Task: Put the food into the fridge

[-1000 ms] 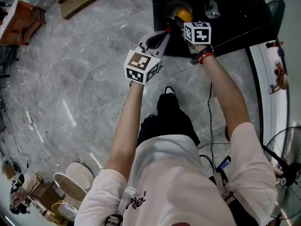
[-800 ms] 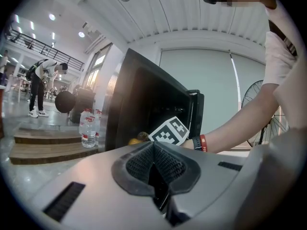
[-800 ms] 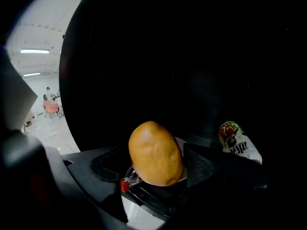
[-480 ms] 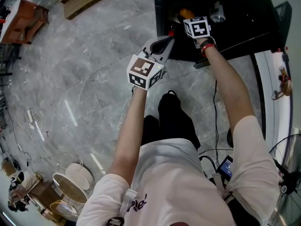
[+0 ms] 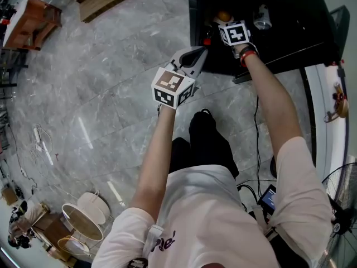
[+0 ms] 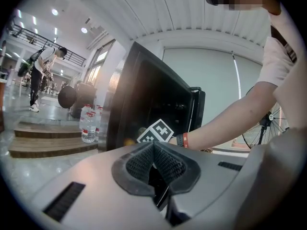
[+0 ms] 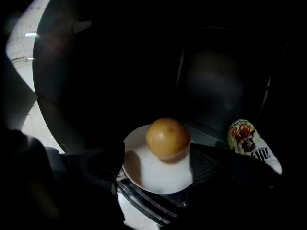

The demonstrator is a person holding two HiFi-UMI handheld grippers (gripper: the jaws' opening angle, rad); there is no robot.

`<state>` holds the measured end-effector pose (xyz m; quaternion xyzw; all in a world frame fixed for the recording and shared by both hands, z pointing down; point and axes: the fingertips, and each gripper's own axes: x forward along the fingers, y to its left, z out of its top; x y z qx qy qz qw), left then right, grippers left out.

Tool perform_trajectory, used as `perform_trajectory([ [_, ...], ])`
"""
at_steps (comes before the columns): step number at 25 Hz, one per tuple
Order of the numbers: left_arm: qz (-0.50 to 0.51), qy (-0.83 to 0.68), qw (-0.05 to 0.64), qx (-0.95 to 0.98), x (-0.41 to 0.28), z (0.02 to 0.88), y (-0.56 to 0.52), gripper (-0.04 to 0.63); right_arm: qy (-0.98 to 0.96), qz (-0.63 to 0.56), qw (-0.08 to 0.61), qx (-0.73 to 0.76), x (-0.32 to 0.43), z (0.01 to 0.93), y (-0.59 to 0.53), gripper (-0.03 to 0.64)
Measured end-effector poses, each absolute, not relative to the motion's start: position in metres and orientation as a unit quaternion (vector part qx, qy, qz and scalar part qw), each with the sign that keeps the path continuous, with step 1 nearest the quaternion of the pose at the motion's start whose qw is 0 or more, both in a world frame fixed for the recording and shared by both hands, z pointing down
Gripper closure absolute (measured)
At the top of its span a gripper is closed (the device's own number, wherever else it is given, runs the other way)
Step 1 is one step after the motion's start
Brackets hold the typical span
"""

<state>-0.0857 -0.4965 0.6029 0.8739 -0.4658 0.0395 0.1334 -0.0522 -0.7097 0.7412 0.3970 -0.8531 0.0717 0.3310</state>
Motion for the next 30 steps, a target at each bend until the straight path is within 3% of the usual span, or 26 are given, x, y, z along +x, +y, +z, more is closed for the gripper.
perform_trajectory([
  [23, 0.038, -0.478, 0.143, 0.866, -0.092, 0.550, -0.457, 0.577, -0.843, 0.117, 0.288, 0.438, -0.011, 0.672, -0.642, 0.197],
  [30, 0.051, -0.477, 0.142, 0.866, -0.098, 0.522, -0.431, 0.577, -0.842, 0.115, 0.277, 0.449, 0.003, 0.628, -0.603, 0.232],
])
